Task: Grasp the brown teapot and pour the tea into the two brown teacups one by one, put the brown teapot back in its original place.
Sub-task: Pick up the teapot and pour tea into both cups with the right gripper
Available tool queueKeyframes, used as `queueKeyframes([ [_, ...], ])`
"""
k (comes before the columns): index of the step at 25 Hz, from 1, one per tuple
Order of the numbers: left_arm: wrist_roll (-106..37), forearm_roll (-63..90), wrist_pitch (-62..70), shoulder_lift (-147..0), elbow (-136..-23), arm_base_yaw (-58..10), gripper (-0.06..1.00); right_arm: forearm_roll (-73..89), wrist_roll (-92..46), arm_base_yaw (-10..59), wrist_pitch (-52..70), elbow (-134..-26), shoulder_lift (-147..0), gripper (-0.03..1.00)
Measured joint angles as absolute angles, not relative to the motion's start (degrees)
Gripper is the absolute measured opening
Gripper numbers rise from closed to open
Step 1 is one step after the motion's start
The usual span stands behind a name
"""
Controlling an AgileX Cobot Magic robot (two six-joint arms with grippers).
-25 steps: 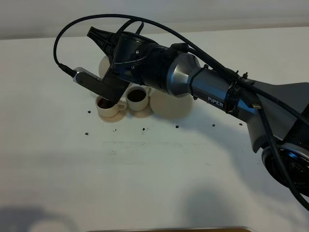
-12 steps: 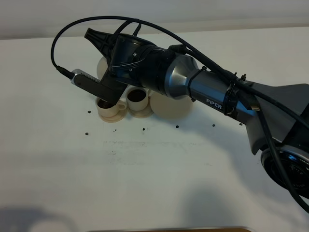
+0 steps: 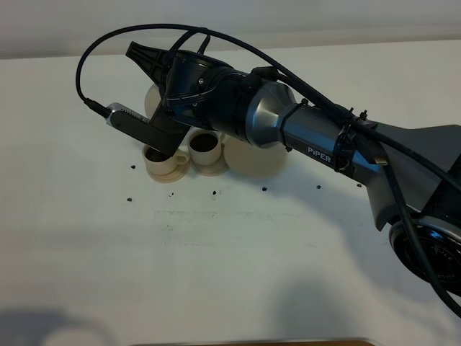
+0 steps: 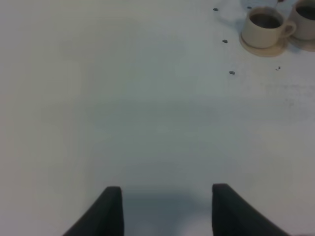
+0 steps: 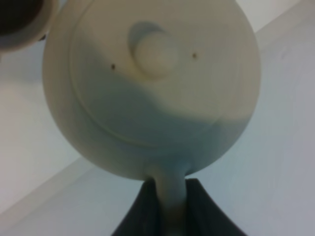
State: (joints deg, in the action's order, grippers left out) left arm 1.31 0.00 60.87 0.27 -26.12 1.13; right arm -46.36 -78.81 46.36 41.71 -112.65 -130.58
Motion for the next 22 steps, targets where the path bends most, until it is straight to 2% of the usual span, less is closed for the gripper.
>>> queueKeyframes([
  [13,1.31,0.0,60.87,0.27,-26.12,1.13,0.48,-44.88,-77.64,46.94,41.47,-112.65,-130.58,0.08],
  [22,1.31,0.0,60.87,0.27,-26.12,1.13,0.48,-38.67,-67.99,46.94,41.59,-112.65,-130.58,0.08],
])
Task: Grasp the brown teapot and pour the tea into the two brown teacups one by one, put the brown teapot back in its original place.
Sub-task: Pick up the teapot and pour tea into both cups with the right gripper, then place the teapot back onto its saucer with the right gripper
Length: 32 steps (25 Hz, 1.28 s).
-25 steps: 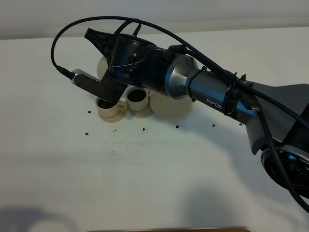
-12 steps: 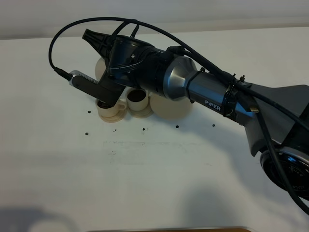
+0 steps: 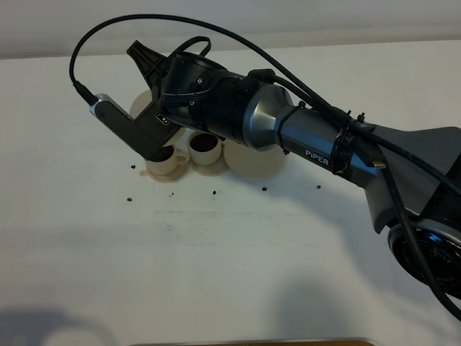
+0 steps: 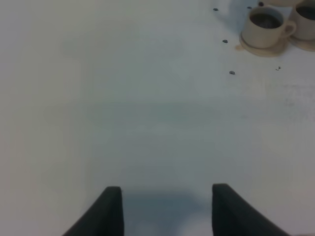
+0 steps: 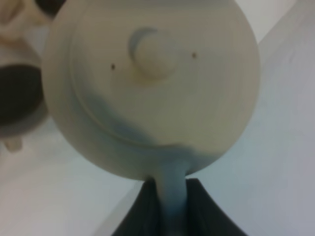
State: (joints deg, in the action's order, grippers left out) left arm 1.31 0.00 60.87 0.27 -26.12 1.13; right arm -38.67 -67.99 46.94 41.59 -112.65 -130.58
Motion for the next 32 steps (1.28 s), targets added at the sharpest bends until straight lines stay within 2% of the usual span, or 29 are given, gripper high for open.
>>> queueKeyframes([
  [8,1.31,0.0,60.87,0.27,-26.12,1.13,0.48,-33.22,-54.88,46.2,41.65,-112.65,-130.58,0.08],
  [13,1.31,0.0,60.87,0.27,-26.12,1.13,0.48,-26.57,-40.98,45.05,42.19,-112.65,-129.65,0.08],
  [21,1.31,0.0,60.87,0.27,-26.12,1.13,0.48,-12.51,-20.12,44.99,51.49,-112.65,-123.5,0.08],
  [27,1.31,0.0,60.87,0.27,-26.12,1.13,0.48,0.34,-15.13,45.1,61.93,-112.42,-122.48,0.08],
  [32,1.31,0.0,60.87,0.27,-26.12,1.13,0.48,3.5,-13.35,45.35,63.16,-107.49,-121.3,0.08],
])
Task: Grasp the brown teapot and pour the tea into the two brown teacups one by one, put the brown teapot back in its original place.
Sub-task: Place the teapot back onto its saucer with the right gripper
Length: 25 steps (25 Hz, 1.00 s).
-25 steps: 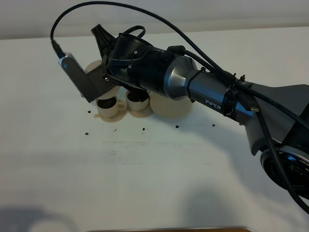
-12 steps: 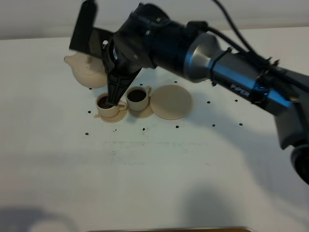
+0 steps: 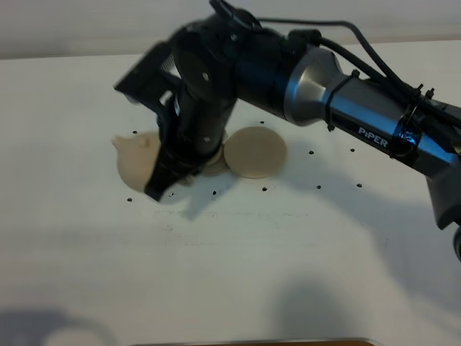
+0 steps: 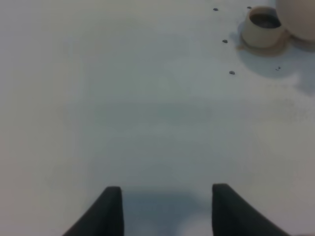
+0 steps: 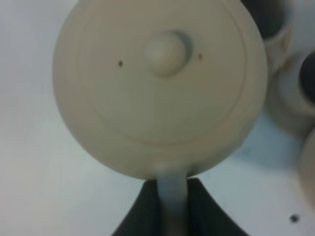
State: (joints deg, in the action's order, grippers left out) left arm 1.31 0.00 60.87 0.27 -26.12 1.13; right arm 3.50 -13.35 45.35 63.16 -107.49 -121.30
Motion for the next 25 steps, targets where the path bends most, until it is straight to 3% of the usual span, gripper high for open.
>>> queueKeyframes([
  [14,1.31,0.0,60.87,0.27,-26.12,1.13,0.48,5.55,-2.22,46.15,30.44,-82.9,-117.0,0.08],
  [25,1.31,0.0,60.87,0.27,-26.12,1.13,0.48,5.55,0.0,46.15,24.46,-77.01,-118.12,0.08],
])
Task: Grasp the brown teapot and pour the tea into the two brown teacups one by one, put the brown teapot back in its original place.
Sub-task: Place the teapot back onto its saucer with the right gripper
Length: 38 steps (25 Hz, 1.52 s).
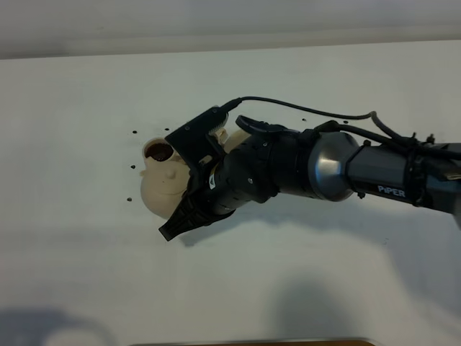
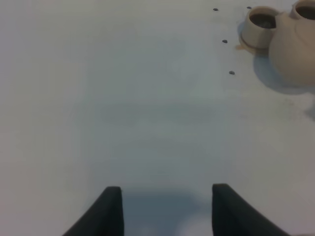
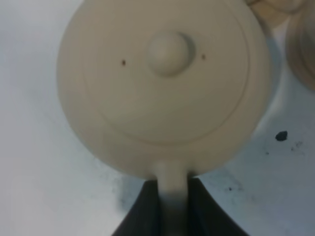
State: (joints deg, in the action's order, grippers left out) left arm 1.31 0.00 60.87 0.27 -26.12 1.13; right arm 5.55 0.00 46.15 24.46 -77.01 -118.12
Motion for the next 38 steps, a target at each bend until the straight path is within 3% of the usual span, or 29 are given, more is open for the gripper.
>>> queueKeyframes([
  [10,1.31,0.0,60.87,0.27,-26.12,1.13,0.48,4.48,0.0,46.22,23.42,-77.12,-121.3,0.08],
  [18,1.31,0.0,60.87,0.27,-26.12,1.13,0.48,-0.53,0.3,46.14,32.39,-78.24,-112.93,0.08],
  [30,1.31,0.0,60.87,0.27,-26.12,1.13,0.48,-1.75,8.49,34.14,36.68,-78.53,-106.93,0.08],
  [38,1.31,0.0,60.87,0.27,-26.12,1.13,0.48,-2.08,12.08,31.74,37.15,-78.53,-107.54,0.08],
])
